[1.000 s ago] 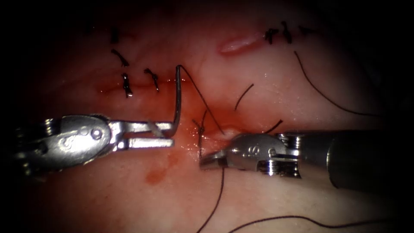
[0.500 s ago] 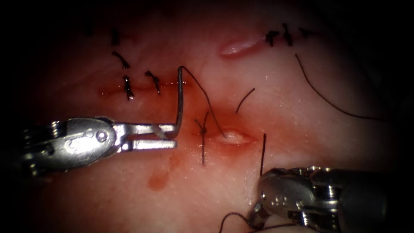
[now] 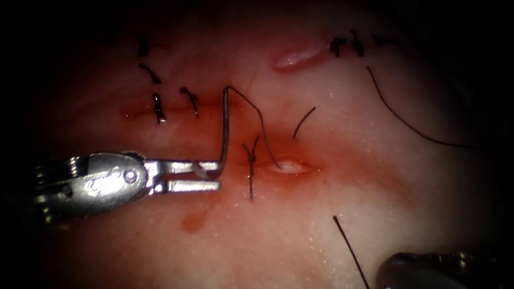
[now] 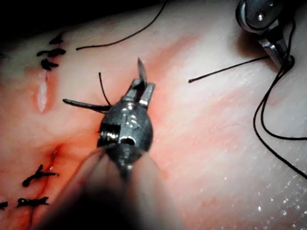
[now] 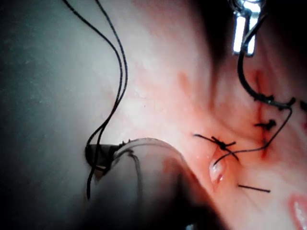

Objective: Wound Closure

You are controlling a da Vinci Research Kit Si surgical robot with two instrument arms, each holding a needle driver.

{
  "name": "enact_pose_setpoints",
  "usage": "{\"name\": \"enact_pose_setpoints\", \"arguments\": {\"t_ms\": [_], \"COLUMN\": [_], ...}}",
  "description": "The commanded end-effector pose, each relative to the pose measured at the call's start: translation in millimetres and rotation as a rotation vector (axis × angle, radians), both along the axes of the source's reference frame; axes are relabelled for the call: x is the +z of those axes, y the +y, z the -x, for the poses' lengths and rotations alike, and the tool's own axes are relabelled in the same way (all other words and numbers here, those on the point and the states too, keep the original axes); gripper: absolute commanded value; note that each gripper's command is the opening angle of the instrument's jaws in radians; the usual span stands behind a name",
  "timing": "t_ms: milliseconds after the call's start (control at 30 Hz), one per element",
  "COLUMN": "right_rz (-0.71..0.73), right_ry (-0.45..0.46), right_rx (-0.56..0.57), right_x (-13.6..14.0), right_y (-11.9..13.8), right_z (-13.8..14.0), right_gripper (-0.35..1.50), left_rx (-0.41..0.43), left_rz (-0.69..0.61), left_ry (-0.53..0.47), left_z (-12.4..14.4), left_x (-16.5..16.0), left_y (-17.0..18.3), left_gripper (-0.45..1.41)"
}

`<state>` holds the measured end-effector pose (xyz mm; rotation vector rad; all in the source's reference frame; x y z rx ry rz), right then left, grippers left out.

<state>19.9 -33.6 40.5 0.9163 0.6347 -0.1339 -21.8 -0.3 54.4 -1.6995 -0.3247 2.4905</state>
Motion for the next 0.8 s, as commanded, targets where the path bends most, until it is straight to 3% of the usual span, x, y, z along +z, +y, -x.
{"name": "enact_pose_setpoints", "arguments": {"t_ms": [33, 67, 100, 167, 500, 800], "right_rz": [0.065, 0.121, 0.16, 0.228, 0.312, 0.348], "right_ry": [0.051, 0.078, 0.089, 0.096, 0.124, 0.154], "right_rx": [0.105, 0.201, 0.282, 0.47, 0.949, 1.192], "right_x": [0.2, 0.1, 0.2, 0.4, 3.5, 5.6], "right_y": [2.3, 3.5, 4.4, 6.3, 12.0, 13.9], "right_z": [-0.5, -0.4, -0.3, 0.1, 1.4, 1.9], "right_gripper": [0.71, 1.11, 1.31, 1.48, 1.48, 1.48], "left_rx": [0.005, 0.005, 0.002, 0.009, 0.06, 0.041], "left_rz": [0.007, 0.008, 0.012, 0.014, 0.037, 0.036], "left_ry": [-0.001, 0.001, 0.007, 0.017, 0.113, 0.134], "left_z": [0.4, 0.2, 0.0, -0.3, -2.4, -1.5], "left_x": [0.4, 0.4, 0.5, 0.8, 3.1, 3.6], "left_y": [0.1, 0.0, -0.1, -0.3, -2.4, -2.8], "left_gripper": [-0.45, -0.45, -0.45, -0.45, -0.45, -0.45]}}
